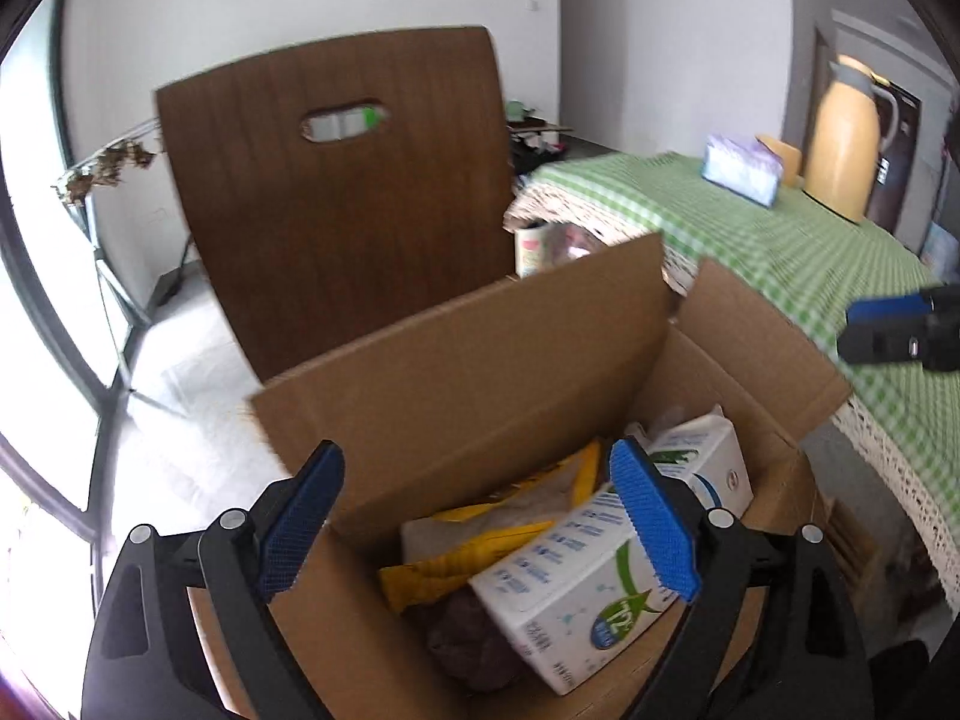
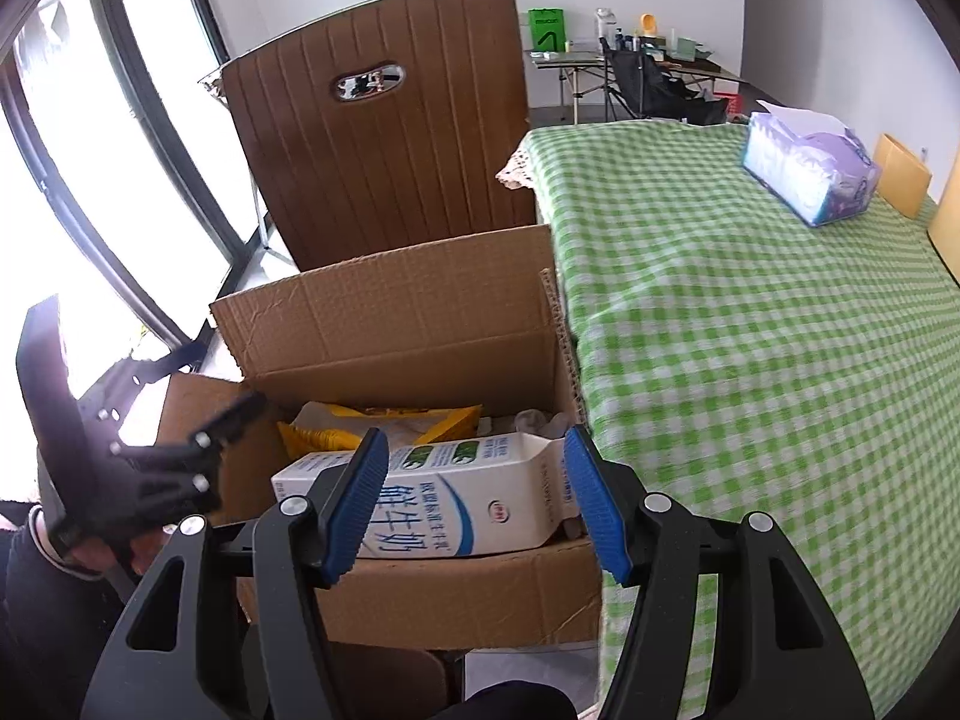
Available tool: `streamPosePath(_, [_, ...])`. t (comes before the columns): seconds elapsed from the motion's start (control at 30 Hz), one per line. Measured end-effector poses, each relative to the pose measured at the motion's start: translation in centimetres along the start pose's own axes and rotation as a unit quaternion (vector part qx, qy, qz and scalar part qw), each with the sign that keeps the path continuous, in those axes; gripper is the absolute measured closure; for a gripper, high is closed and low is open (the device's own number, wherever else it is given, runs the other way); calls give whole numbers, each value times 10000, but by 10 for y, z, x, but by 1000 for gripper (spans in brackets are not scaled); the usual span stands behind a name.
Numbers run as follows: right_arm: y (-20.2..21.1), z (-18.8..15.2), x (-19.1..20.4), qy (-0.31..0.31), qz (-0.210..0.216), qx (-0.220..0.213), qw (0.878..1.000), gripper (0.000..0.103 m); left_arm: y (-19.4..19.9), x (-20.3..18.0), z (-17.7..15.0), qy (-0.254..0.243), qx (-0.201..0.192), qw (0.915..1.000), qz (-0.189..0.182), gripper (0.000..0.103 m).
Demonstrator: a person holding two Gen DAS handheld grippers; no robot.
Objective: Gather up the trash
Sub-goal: 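Carry the carton and glove to the box and open both tools, then move both open tools back over the table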
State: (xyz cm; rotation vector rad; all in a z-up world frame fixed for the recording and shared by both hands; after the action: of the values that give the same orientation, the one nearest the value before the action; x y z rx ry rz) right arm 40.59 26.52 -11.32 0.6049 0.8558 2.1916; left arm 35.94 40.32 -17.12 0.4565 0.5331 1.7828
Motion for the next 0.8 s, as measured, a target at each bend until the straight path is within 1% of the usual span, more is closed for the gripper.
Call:
streamPosePath(0.13, [4,-2,6,57,8,18,10000,44,22,2,11,92,-220,9997,34,16])
streamPosePath(0.23, [14,-1,7,20,5,-51,10000,44,35,1,15,158,-324,9993,30,15])
streamPosePath(0.3, [23,-1,7,13,-13,-131,9999,43,43,0,18,201,-397,9990,75,12])
streamPosePath(0.33, [26,-1,7,9,-15,-163,9999,41,46,1,19,255,-416,9987,119,12])
streamPosePath(0.53, [49,-4,1,-43,-18,-326,9995,41,68,-3,22,460,-514,9973,238,11])
streamPosePath(0.7, [75,-3,-9,-156,-103,-640,9978,41,87,-8,31,723,-703,9945,283,8])
streamPosePath(0.8, [92,-5,-23,-290,-203,-844,9958,38,93,-19,37,771,-743,9939,262,8])
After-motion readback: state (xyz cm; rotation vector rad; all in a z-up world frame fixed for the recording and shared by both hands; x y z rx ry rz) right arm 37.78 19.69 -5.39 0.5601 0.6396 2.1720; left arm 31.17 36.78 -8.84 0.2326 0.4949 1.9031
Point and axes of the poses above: each gripper's, at about its wrist camera, not at the fingertips, and y roughly against the way its jaws point, x to its left, z to its top, the point moved 7 cm from there along -y, roughly the way its jaws point, and after that the axes turned 8 degrees about -x, right-handed, at the moved point
